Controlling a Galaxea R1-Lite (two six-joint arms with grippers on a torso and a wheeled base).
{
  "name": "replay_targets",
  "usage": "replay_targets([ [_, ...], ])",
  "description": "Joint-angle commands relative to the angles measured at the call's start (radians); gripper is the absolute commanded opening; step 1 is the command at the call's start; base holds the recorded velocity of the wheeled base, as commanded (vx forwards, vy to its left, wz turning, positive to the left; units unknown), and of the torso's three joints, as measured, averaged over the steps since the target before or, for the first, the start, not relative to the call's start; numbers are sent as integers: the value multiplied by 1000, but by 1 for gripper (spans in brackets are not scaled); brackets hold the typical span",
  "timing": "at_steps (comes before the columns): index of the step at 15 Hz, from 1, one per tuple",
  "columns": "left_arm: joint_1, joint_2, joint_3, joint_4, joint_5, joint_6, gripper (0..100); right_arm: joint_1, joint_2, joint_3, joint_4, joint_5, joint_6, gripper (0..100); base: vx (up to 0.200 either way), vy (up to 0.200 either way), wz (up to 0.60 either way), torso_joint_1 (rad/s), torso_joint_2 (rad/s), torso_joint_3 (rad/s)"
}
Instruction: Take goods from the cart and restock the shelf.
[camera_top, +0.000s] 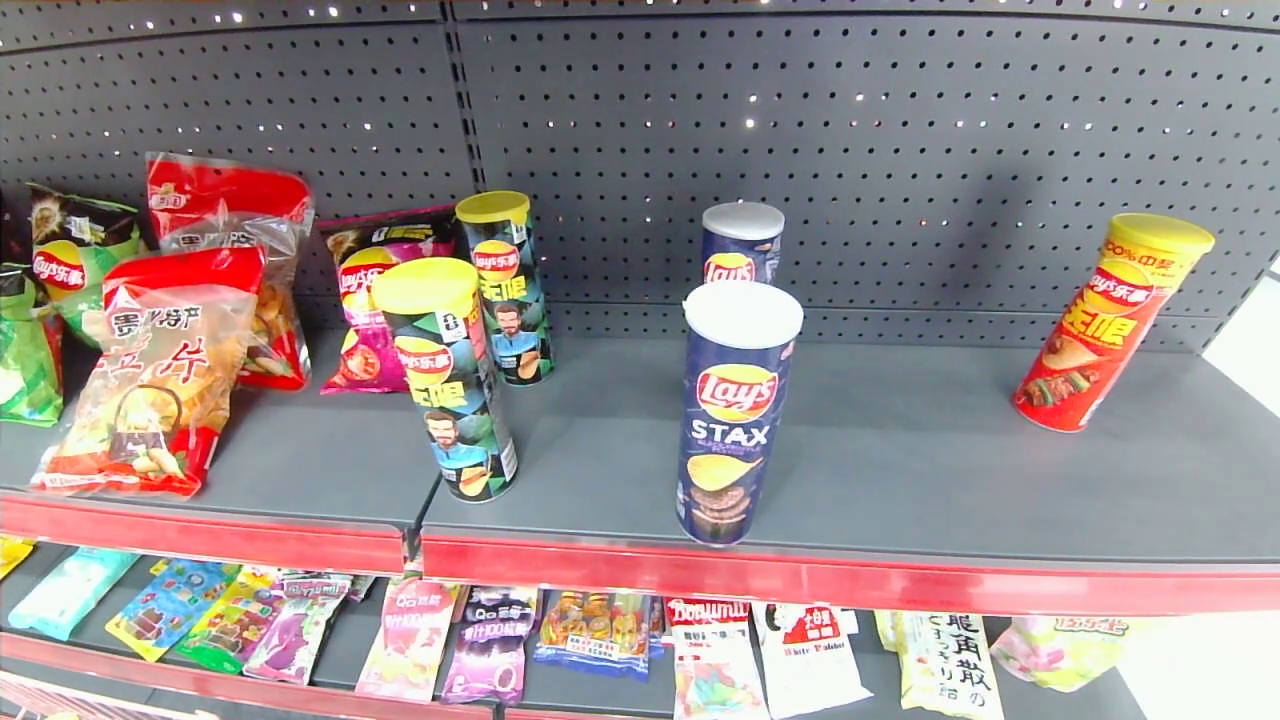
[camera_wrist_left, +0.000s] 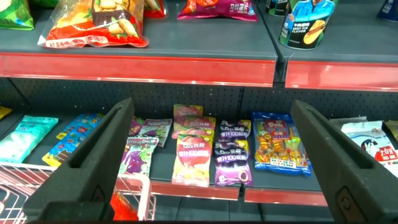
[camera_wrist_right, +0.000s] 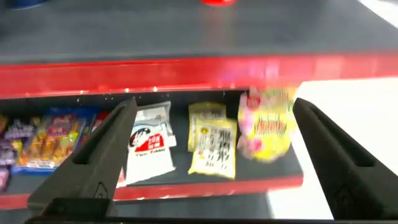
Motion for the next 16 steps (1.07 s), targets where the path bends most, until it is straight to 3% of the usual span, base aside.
replay_targets([
  [1,0,1,0,-1,1,1,100,2,3,0,2,67,-83,100,0,0,0,0,0,0],
  [2,0,1,0,1,-1,3,100,5,5,0,2,125,-99,100,0,0,0,0,0,0],
  [3,0,1,0,1,-1,3,100,49,5,-2,6,112,-63,100,0,0,0,0,0,0],
  [8,0,1,0,1,1,3,100,74,5,0,6,96,-43,100,0,0,0,0,0,0],
  [10,0,1,0,1,1,3,100,198,-13,0,6,96,-38,100,0,0,0,0,0,0],
  [14,0,1,0,1,3,3,100,143,-95,0,4,87,-30,100,0,0,0,0,0,0],
  [16,0,1,0,-1,3,3,100,143,-95,0,6,30,-27,100,0,0,0,0,0,0],
])
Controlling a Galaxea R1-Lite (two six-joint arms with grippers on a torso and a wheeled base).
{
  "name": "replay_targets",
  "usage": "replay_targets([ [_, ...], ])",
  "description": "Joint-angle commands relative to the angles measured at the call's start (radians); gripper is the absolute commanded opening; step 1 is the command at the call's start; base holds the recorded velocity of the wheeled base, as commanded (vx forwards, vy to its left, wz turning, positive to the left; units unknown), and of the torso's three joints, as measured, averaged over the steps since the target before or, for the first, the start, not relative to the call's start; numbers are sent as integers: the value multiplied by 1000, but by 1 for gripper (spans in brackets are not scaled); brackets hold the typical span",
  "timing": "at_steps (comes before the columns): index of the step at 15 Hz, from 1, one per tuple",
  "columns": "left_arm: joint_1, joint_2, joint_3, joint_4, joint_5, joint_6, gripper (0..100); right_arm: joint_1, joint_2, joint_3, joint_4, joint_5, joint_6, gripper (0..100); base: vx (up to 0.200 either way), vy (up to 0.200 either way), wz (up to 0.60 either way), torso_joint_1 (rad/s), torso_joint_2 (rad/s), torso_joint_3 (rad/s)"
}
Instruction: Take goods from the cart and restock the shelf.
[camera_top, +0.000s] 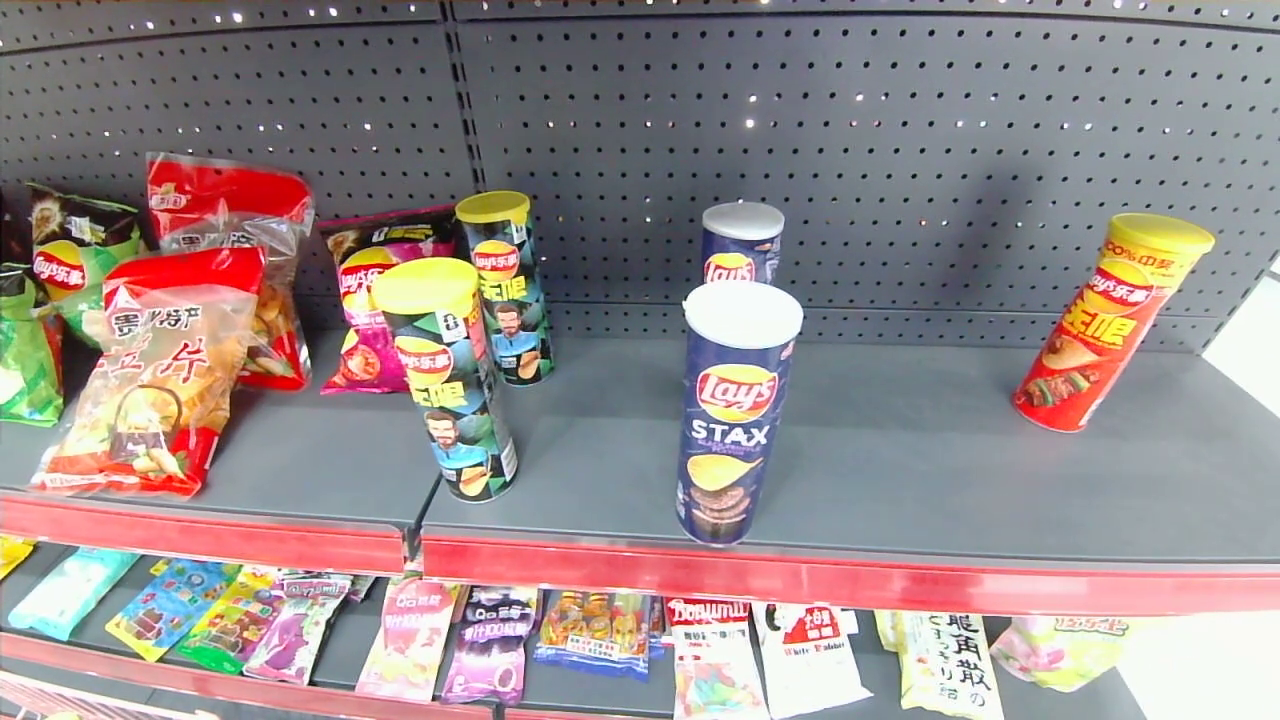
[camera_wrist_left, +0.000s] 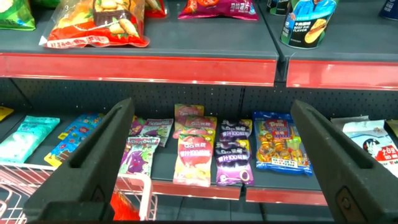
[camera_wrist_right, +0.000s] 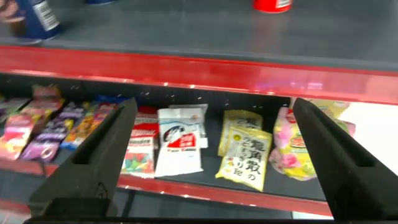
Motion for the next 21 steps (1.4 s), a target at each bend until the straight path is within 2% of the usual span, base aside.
replay_targets([
  [1,0,1,0,0,1,0,100,-4,-20,0,0,-7,1,100,0,0,0,0,0,0],
  [5,0,1,0,0,1,0,100,-4,-20,0,0,-7,-1,100,0,0,0,0,0,0],
  [13,0,1,0,0,1,-2,100,-4,-20,0,0,-7,-1,100,-200,0,0,4,2,1],
  [21,0,1,0,-1,2,-2,100,-4,-20,0,0,-7,1,100,0,0,600,1,2,1],
])
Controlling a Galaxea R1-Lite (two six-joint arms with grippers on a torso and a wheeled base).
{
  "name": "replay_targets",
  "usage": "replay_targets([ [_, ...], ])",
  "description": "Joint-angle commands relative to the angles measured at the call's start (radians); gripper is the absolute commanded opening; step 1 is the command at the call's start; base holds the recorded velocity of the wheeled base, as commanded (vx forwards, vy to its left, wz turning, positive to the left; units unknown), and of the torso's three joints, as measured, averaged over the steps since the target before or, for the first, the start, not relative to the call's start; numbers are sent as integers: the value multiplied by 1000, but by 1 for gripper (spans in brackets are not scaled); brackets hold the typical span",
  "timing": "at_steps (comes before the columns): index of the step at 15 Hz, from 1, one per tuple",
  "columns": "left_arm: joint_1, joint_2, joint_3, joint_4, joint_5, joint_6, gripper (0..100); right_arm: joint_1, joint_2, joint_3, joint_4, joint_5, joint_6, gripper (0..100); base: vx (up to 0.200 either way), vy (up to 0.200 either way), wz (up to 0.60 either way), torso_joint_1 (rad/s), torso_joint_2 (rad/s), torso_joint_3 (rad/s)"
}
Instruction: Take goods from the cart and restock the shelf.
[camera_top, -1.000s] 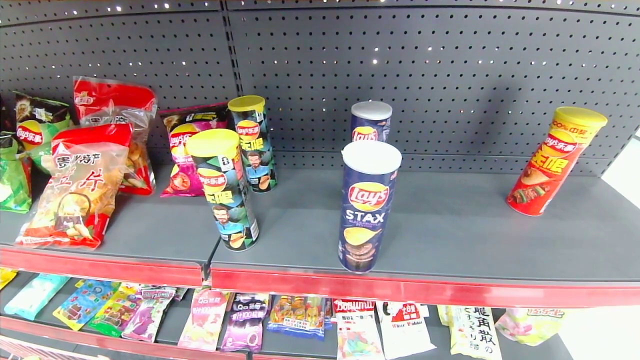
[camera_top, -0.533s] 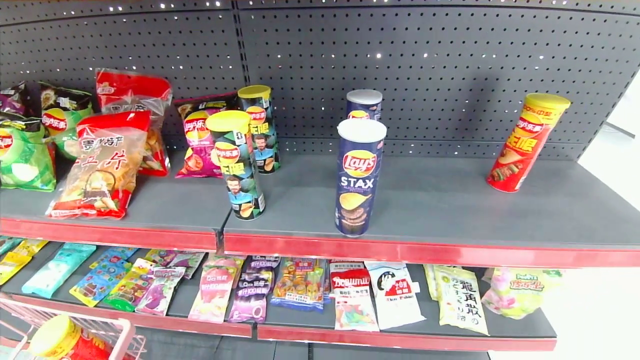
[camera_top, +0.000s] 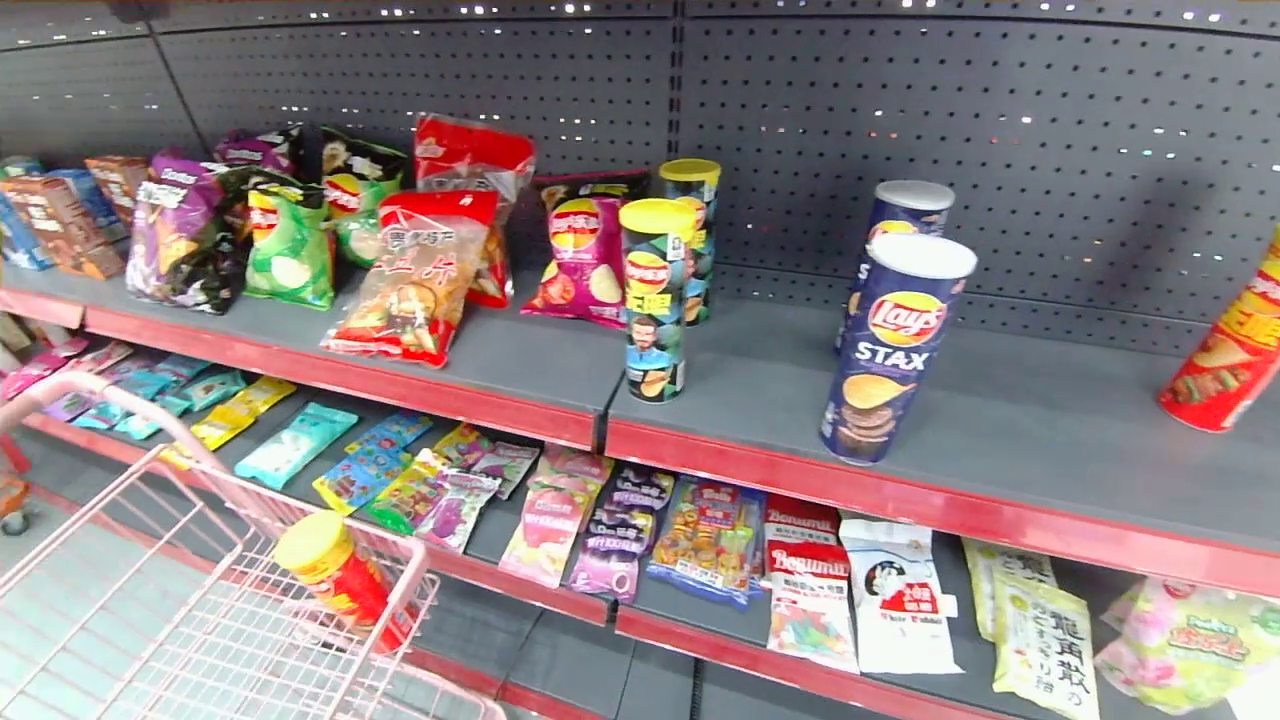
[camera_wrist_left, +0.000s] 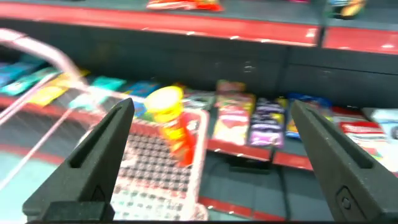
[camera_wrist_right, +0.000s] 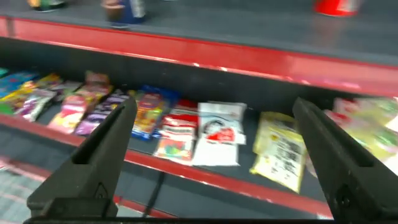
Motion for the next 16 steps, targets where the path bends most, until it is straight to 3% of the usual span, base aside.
replay_targets([
  [1,0,1,0,0,0,1,100,0,0,0,0,0,0,100,0,0,600,7,2,2],
  [3,0,1,0,0,0,0,100,0,0,0,0,0,0,100,0,0,600,0,2,7],
  [8,0,1,0,-1,0,1,100,0,0,0,0,0,0,100,0,0,0,0,0,0],
  [16,0,1,0,0,-1,1,100,0,0,0,0,0,0,100,0,0,0,-135,354,205],
])
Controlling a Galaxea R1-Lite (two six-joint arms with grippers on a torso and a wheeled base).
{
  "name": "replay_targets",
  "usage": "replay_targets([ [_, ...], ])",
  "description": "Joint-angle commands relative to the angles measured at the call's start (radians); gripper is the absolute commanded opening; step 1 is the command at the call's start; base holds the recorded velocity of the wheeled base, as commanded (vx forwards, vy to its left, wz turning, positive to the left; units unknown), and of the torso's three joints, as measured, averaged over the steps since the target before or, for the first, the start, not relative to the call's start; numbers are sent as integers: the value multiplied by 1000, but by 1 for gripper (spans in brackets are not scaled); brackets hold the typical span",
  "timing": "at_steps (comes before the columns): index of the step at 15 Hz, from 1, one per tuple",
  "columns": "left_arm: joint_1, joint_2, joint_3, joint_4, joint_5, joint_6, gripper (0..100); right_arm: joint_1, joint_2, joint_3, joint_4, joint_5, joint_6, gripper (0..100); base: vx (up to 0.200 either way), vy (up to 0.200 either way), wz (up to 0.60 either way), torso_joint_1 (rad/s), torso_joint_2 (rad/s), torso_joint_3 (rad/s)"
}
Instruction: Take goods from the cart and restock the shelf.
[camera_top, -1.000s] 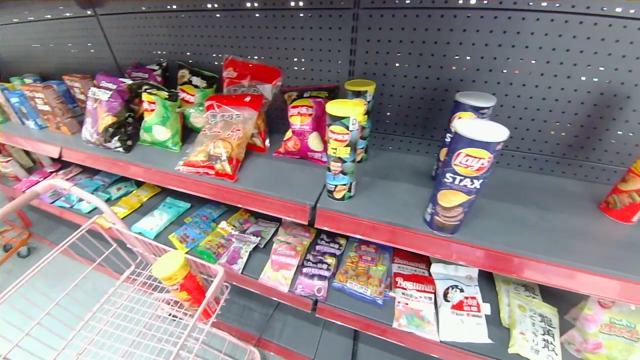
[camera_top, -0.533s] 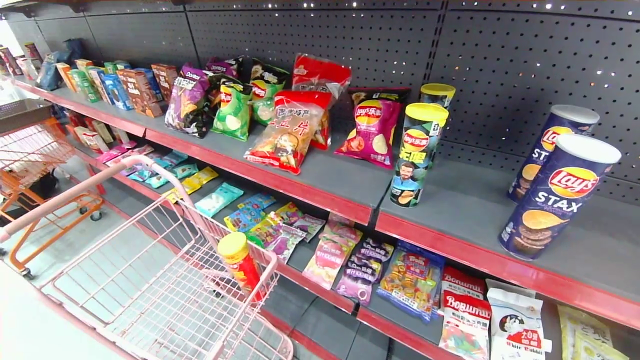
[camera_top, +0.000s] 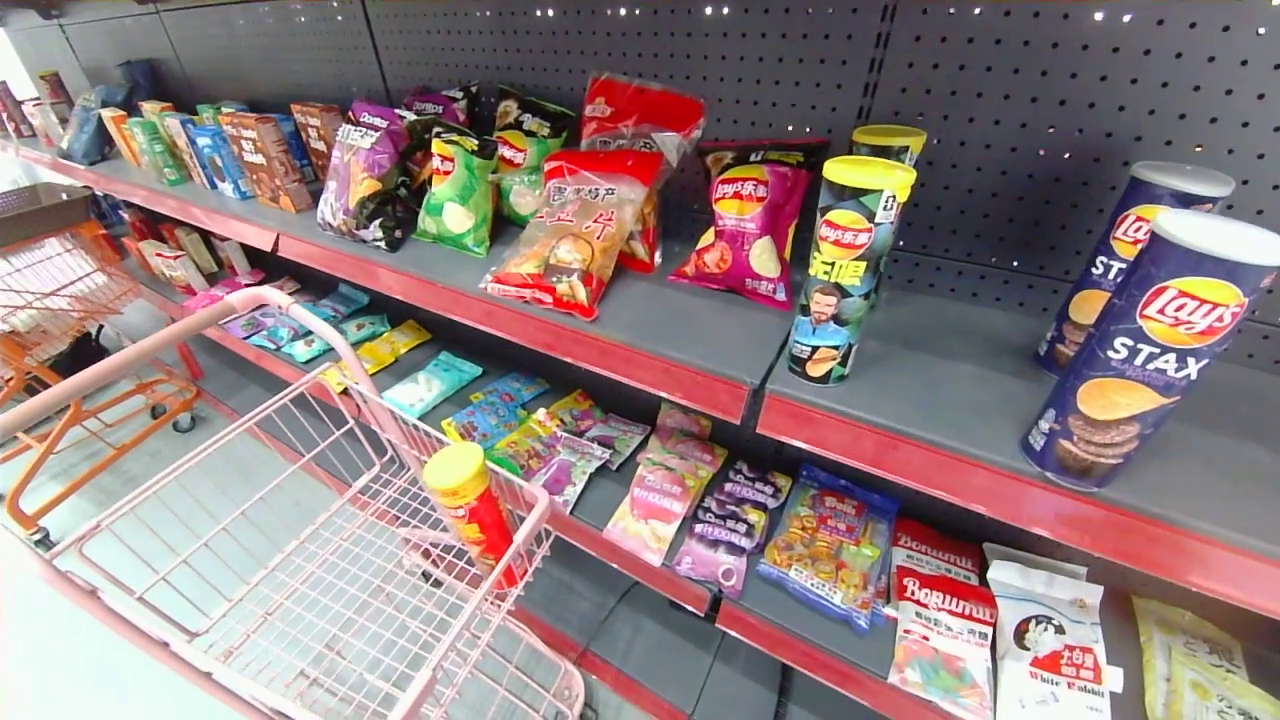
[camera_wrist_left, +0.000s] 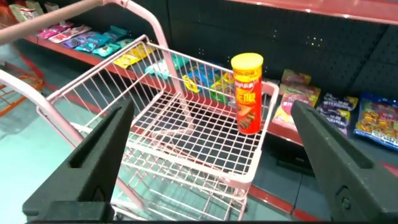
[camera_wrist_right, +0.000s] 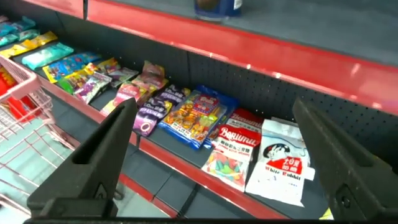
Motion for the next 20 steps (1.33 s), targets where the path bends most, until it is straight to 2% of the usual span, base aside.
replay_targets([
  [1,1,1,0,0,0,0,100,0,0,0,0,1,0,100,0,0,0,-168,413,261],
  [14,-1,5,-2,0,-5,2,100,0,0,0,0,1,0,100,0,0,0,-168,503,342],
  [16,-1,1,-2,-2,-61,-13,100,0,0,0,0,1,0,100,0,0,0,-36,129,85],
  [17,-7,19,-46,-16,-92,-50,100,0,0,0,0,1,0,100,0,0,0,-17,56,51],
  [18,-56,274,-268,-37,-103,-194,100,0,0,0,0,1,0,100,0,0,0,0,0,0],
  [19,-51,486,-426,-102,-81,-296,100,0,0,0,0,1,0,100,0,0,0,0,0,0],
  [20,-30,641,-492,-166,-49,-316,100,0,0,0,0,1,0,100,0,0,0,0,0,0],
])
